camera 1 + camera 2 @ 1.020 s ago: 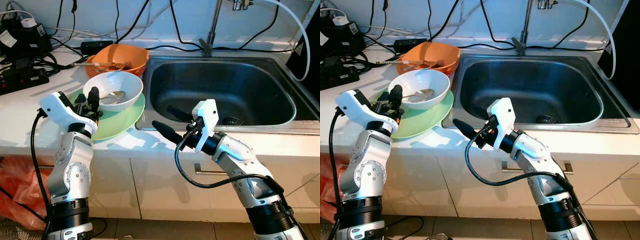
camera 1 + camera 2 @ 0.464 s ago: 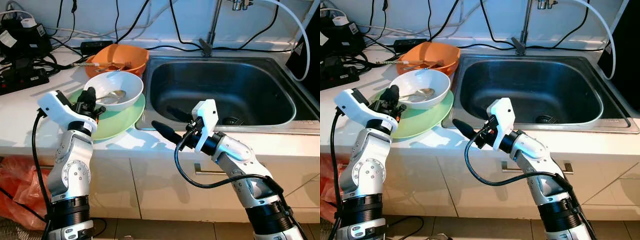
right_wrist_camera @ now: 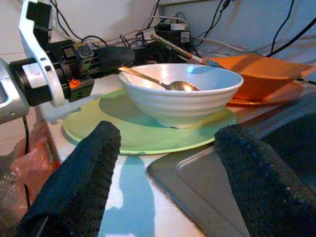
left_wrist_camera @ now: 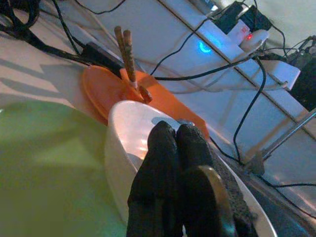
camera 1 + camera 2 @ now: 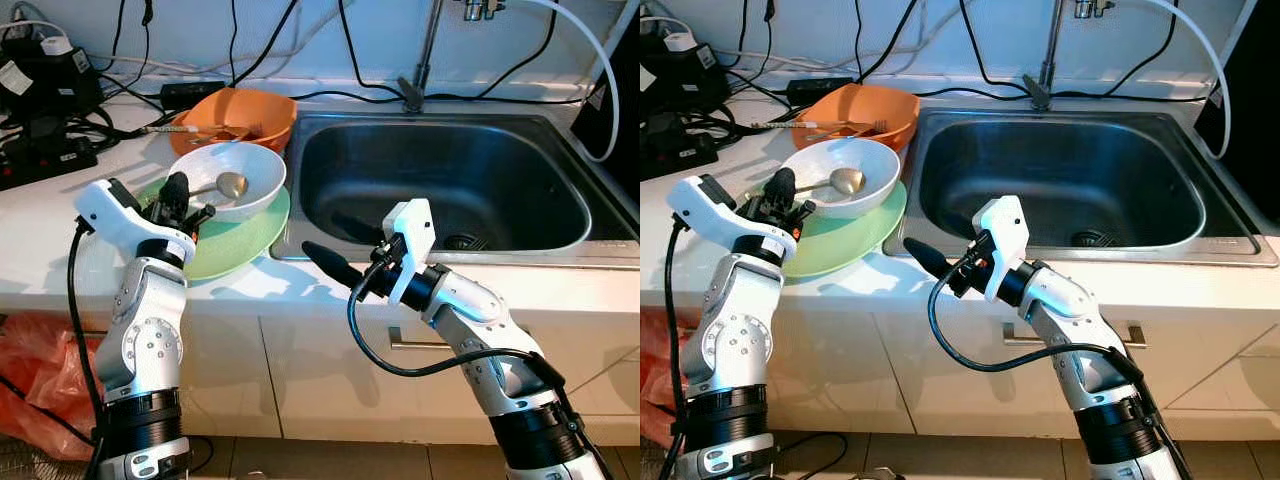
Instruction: Kitchen organization
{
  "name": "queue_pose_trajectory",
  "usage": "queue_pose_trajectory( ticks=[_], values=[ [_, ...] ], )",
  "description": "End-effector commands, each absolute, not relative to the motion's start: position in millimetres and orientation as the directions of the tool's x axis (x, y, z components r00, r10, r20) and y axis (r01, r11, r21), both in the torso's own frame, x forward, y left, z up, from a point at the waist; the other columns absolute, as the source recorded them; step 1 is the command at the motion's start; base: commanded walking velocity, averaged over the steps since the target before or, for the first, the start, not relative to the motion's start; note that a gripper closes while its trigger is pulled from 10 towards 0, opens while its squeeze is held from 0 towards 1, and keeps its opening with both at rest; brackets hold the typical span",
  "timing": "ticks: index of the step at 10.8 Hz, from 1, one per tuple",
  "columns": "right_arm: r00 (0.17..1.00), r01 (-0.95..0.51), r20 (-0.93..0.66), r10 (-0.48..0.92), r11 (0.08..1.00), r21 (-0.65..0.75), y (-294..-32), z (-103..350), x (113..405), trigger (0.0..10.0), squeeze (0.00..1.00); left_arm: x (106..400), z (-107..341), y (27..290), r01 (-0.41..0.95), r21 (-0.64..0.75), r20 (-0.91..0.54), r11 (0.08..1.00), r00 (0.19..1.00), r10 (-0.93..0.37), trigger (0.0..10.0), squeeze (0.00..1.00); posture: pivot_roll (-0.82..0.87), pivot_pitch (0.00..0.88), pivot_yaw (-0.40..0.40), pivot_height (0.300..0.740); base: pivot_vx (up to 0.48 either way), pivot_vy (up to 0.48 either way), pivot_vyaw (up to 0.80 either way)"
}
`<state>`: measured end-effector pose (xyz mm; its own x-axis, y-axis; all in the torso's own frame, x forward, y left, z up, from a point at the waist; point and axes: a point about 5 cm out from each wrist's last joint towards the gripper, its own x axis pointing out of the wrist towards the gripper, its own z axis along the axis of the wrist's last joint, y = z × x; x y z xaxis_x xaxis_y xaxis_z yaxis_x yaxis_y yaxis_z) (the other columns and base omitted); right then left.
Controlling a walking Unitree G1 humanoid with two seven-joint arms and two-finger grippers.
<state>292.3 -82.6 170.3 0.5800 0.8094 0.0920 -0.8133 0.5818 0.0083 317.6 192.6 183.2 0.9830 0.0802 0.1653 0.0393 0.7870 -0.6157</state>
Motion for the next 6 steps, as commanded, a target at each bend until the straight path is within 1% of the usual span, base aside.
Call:
queue_pose_trajectory(
  ticks=[1,3,5,6],
  values=[
    [0.58,-0.814,0.091,0.809,0.581,0.015,-83.0,170.2,293.0,10.0,0.0,317.6,191.6,188.1,0.082,-0.614,0.197,0.785,0.979,0.052,0.0,0.0,0.12,0.032,0.03,0.74,0.0,0.0,0.0],
    [0.586,-0.809,0.096,0.804,0.587,0.022,-83.6,170.8,294.8,10.0,0.0,317.5,198.5,181.3,0.152,-0.635,0.24,0.757,0.971,0.006,0.0,0.0,0.12,0.03,0.029,0.74,0.0,0.0,0.0],
    [0.596,-0.802,0.11,0.795,0.596,0.043,-84.2,172.3,296.6,10.0,0.0,316.4,206.2,165.9,0.29,-0.705,0.3,0.647,0.949,-0.097,0.0,0.0,0.12,0.026,0.031,0.74,0.0,0.0,0.0],
    [0.606,-0.795,0.122,0.786,0.603,0.063,-85.2,173.8,298.4,10.0,0.0,314.0,206.3,159.1,0.33,-0.717,0.312,0.614,0.939,-0.141,0.0,0.0,0.12,0.025,0.032,0.74,0.0,0.0,0.0]
  ],
)
